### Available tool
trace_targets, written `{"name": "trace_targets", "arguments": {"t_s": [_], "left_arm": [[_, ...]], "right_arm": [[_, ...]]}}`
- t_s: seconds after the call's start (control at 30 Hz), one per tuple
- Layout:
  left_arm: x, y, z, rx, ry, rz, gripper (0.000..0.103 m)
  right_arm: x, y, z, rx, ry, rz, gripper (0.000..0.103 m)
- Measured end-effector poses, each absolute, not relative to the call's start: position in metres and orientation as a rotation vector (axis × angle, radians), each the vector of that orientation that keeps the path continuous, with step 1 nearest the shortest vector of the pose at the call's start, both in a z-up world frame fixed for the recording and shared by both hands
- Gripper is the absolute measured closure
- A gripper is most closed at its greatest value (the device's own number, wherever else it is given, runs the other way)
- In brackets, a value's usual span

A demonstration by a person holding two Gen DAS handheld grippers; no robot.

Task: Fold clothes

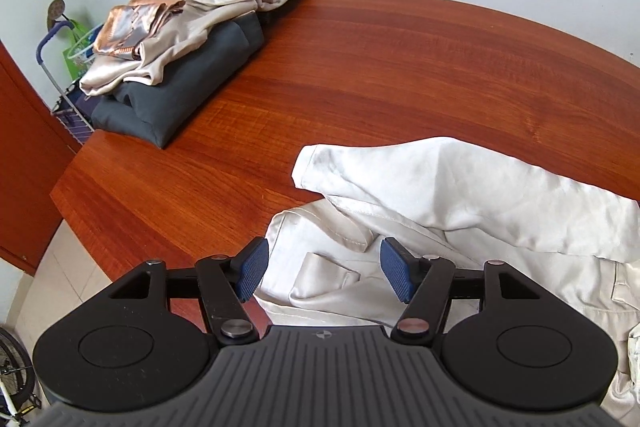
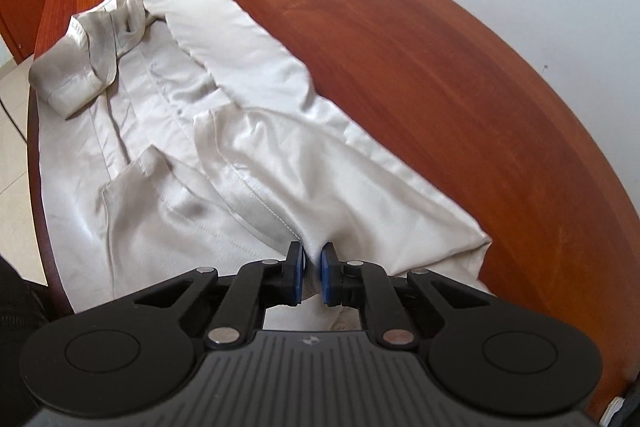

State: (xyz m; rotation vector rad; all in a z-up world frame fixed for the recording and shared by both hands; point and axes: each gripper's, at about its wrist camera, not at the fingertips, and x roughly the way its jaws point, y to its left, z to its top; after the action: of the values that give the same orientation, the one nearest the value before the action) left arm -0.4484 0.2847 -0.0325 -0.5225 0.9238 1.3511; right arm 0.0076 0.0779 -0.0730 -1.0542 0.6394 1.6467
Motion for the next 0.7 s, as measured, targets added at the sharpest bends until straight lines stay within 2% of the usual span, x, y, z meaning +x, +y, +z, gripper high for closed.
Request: {"name": "trace_targets", "arguments": {"t_s": [0.4, 0.7], "left_arm": [[-0.428, 0.309, -0.059, -0.466, 0.985, 1.196, 0.034], [-0.403, 0.34, -0.08, -0.307, 1.068, 0.897, 0.031]], "right_arm": [[0.016, 0.113, -0.059, -1.017, 0.628, 1.53, 0.093], [0.033, 0.173, -0.048, -0.969, 0.597, 1.346, 0.099]]}}
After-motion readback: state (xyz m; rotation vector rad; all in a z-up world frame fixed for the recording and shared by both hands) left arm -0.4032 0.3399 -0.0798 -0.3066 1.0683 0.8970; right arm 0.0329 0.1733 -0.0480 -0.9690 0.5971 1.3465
